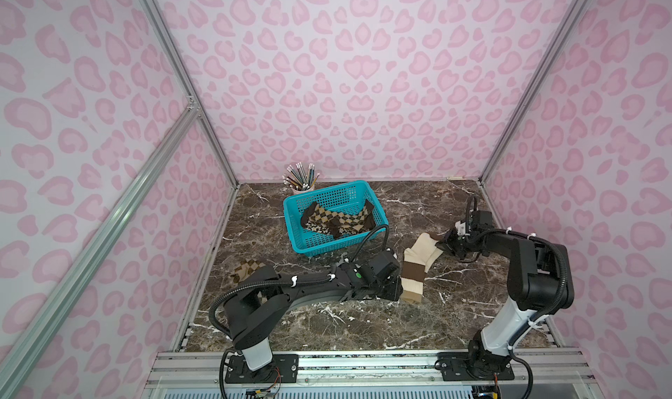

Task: Place the socks together as a pair
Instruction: Place the sock in the sock.

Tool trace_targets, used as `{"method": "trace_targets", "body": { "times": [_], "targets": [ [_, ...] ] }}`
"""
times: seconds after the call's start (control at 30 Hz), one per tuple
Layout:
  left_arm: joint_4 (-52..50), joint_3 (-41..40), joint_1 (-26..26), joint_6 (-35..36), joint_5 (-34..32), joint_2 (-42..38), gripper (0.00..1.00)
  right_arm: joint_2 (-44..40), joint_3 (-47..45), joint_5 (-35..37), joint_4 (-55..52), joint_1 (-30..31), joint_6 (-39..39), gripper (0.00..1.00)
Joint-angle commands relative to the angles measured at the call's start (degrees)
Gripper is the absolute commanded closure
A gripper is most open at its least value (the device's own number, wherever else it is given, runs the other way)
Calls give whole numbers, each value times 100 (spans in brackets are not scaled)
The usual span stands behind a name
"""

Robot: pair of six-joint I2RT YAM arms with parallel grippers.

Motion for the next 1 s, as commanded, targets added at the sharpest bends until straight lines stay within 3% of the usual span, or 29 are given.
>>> {"method": "trace_targets", "body": {
  "times": [0.0,0.57,0.97],
  "targets": [
    [147,48,4,28,3,17,49,-29,28,-62,148,7,27,100],
    [139,80,4,47,32,72,49,-1248,-274,-190,-233,-170,37,100],
    [178,284,-5,123,168,168,49,-767,-616,-115,33,-397,-326,100]
  ]
}}
